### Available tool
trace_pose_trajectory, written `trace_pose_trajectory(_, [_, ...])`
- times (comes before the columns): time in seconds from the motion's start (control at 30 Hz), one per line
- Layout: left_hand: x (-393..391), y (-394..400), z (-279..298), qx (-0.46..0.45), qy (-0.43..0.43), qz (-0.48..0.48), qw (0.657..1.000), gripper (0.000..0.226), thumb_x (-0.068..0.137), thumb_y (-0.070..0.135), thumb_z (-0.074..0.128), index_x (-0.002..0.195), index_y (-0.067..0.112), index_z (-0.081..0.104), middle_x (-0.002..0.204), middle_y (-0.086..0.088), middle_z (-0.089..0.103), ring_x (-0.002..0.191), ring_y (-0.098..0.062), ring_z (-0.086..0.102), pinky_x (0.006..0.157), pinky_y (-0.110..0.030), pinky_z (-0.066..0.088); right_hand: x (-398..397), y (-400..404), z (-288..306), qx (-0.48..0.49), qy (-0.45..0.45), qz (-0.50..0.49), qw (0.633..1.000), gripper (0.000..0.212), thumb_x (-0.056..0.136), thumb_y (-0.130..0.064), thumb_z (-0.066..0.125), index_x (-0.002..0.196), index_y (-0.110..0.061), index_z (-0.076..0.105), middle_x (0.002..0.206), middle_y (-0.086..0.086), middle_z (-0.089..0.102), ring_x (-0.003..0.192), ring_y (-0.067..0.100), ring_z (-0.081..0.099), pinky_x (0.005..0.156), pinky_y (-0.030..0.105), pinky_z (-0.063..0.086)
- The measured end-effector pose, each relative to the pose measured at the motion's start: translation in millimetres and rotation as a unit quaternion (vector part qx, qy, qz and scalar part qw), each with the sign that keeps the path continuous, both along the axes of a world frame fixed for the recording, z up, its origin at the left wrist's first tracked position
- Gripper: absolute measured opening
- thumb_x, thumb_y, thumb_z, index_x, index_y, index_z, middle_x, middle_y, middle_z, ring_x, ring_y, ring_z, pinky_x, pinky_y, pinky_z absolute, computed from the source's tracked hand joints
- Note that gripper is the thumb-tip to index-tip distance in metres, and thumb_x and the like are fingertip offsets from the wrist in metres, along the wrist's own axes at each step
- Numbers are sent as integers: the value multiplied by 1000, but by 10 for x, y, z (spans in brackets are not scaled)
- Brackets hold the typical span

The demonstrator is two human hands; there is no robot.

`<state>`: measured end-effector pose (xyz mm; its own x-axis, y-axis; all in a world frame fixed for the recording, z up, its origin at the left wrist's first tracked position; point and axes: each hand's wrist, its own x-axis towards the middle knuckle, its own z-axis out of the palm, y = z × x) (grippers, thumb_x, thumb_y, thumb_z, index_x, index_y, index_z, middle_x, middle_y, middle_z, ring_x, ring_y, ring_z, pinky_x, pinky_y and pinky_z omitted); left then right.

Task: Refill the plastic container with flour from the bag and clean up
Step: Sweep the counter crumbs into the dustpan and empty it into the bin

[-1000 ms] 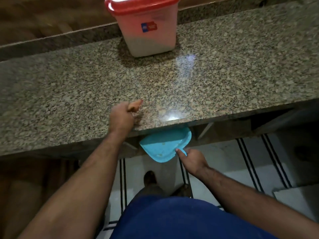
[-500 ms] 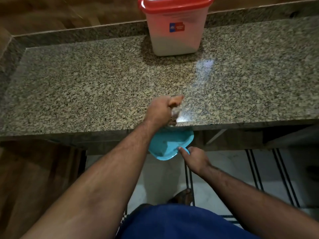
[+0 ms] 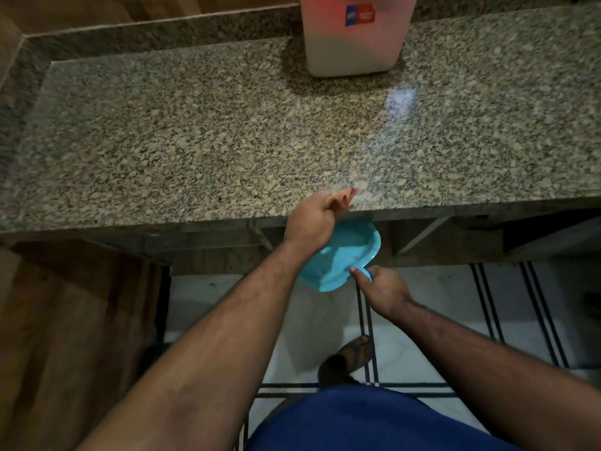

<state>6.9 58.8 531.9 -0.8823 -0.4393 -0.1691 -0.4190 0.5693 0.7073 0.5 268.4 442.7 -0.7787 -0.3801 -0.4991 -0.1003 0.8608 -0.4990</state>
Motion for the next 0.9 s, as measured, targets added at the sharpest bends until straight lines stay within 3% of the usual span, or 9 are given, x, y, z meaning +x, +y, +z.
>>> trace_pose_trajectory(0.1, [461,-174,14,233,51,178,955,25,101,47,61,96,30,78,95,14,81,92,-5,76,96,-38,61,191,-69,96,-10,-3,14,1000,65,105,-65,49,75,-10,65,70,5,66,70,28,65,61,37,45])
trace_pose_trajectory(0.13, [646,-255,2,294,64,227,926,17,104,37,65,94,30,76,92,12,79,84,0,75,92,-33,62,254,-97,134,-10,-1,24,1000,65,105,-64,49,76,-9,66,71,5,66,70,27,64,60,36,43])
trace_pose_trajectory(0.2, [1087,-419,-1,362,67,296,882,11,107,22,65,98,23,72,85,6,74,63,3,71,67,-21,59,402,-177,211,-1,-4,47,999,64,105,-66,47,77,-11,66,72,4,67,69,24,64,61,35,44])
trace_pose_trajectory(0.33, [2188,-824,-127,443,72,416,791,34,106,39,66,104,6,70,76,-5,69,49,-11,63,48,-18,46,759,-456,360,15,-22,98,995,59,104,-66,48,81,-16,67,77,3,68,72,21,66,64,36,50])
trace_pose_trajectory(0.5, [3581,-1172,-297,430,49,506,746,61,101,66,58,111,7,71,72,-10,73,53,-20,64,54,-28,49,1347,-971,520,23,-40,172,984,55,105,-63,51,77,-17,65,75,2,67,73,24,68,63,35,49])
trace_pose_trajectory(0.6, [4276,-1253,-350,397,79,571,714,41,108,54,58,108,14,70,70,-4,74,60,-15,66,55,-25,51,1775,-1371,529,32,-51,236,970,52,105,-61,51,80,-19,66,75,1,66,69,17,64,61,33,48])
trace_pose_trajectory(0.7, [4940,-1279,-462,399,92,600,688,32,110,36,61,116,7,71,81,-5,73,60,-11,67,51,-19,51,2251,-1787,484,50,-90,275,956,49,105,-61,53,91,-18,70,83,5,71,75,20,70,65,37,56])
trace_pose_trajectory(0.8, [5573,-1215,-624,397,57,619,675,34,110,37,60,121,6,70,98,-10,78,88,-21,75,79,-31,57,2739,-2185,430,67,-104,335,934,44,105,-60,54,88,-22,69,91,5,75,78,18,72,66,35,59])
trace_pose_trajectory(0.9, [6088,-1168,-817,378,56,668,639,39,112,39,57,123,4,71,97,-17,81,86,-27,78,74,-30,58,3194,-2528,365,92,-115,402,904,34,108,-53,53,87,-28,62,82,-4,63,66,7,57,59,23,46])
